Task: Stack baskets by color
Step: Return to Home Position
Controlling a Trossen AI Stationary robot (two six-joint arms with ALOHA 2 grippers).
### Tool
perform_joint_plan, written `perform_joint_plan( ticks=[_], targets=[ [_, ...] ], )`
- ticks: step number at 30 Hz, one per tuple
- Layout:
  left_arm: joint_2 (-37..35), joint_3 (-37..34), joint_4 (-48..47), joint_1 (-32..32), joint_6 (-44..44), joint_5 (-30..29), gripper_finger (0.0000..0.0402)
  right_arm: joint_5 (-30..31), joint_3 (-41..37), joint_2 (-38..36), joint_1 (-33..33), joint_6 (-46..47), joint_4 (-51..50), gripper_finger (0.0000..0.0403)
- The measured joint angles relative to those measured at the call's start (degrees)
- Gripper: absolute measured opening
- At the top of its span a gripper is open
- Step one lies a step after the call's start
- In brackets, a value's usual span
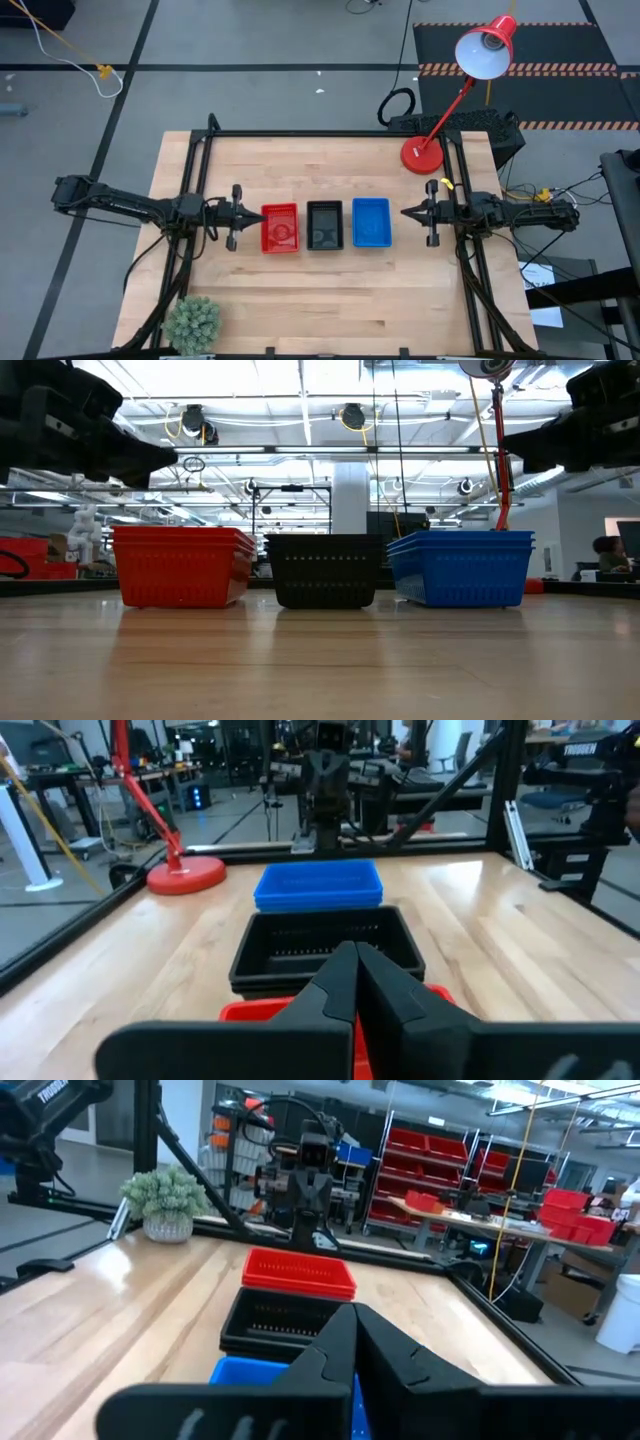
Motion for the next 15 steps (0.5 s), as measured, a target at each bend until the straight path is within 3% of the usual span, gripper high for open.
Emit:
perform_joint_plan(
  ticks=[8, 15],
  targets=[
    [-6.5, 0.0, -5.7, 0.0, 1.4, 4.6, 0.0003, 0.0, 0.0, 0.0, 0.0, 0.8, -0.6, 0.0000],
    [-16.0, 0.0, -12.8, 0.0, 1.8, 4.6, 0.0004, 0.0, 0.0, 0.1, 0.0, 1.8, -0.7, 0.0000]
  ],
)
